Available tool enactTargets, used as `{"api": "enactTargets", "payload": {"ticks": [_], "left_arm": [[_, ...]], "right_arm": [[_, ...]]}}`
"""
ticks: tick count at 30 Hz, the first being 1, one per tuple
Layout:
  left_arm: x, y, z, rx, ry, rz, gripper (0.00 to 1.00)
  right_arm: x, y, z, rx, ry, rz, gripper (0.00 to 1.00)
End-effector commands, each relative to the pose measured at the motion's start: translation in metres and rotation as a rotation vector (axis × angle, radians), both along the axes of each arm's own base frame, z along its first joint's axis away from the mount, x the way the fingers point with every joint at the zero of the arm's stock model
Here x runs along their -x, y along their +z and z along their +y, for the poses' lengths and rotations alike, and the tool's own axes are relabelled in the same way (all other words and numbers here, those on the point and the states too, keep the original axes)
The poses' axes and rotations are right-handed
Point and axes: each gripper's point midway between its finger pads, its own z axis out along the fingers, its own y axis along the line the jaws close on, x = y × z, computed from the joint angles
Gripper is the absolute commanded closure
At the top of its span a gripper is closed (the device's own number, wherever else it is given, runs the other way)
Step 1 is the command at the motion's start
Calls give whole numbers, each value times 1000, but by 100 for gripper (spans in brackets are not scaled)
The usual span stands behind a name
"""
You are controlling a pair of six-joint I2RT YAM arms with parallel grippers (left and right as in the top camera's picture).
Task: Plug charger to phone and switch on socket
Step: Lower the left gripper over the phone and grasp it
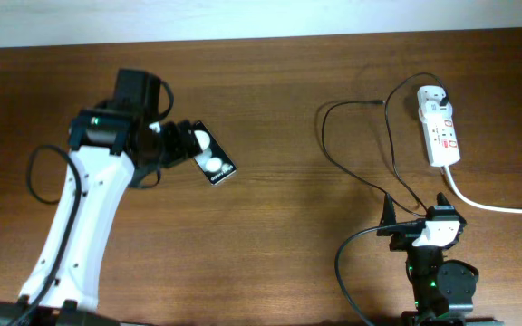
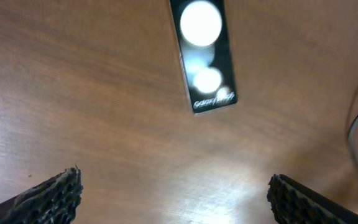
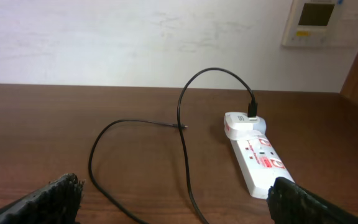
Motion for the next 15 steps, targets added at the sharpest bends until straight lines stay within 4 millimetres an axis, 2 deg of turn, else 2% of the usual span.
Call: {"api": "enactTargets", "payload": {"ticks": [1, 3, 5, 8, 11, 15], "left_arm": [[-33, 10, -5, 18, 119, -2, 0], [-54, 5, -12, 26, 137, 38, 1], [-71, -12, -23, 40, 130, 80, 1], [-73, -48, -28, 30, 175, 183, 1], [-74, -69, -31, 15, 171, 231, 1], [-88, -112, -38, 4, 163, 269, 1]], "right_arm": [[0, -2, 3, -5, 14, 3, 1], [0, -2, 3, -5, 14, 3, 1], [0, -2, 3, -5, 14, 3, 1], [0, -2, 3, -5, 14, 3, 1], [0, -2, 3, -5, 14, 3, 1], [0, -2, 3, -5, 14, 3, 1]]}}
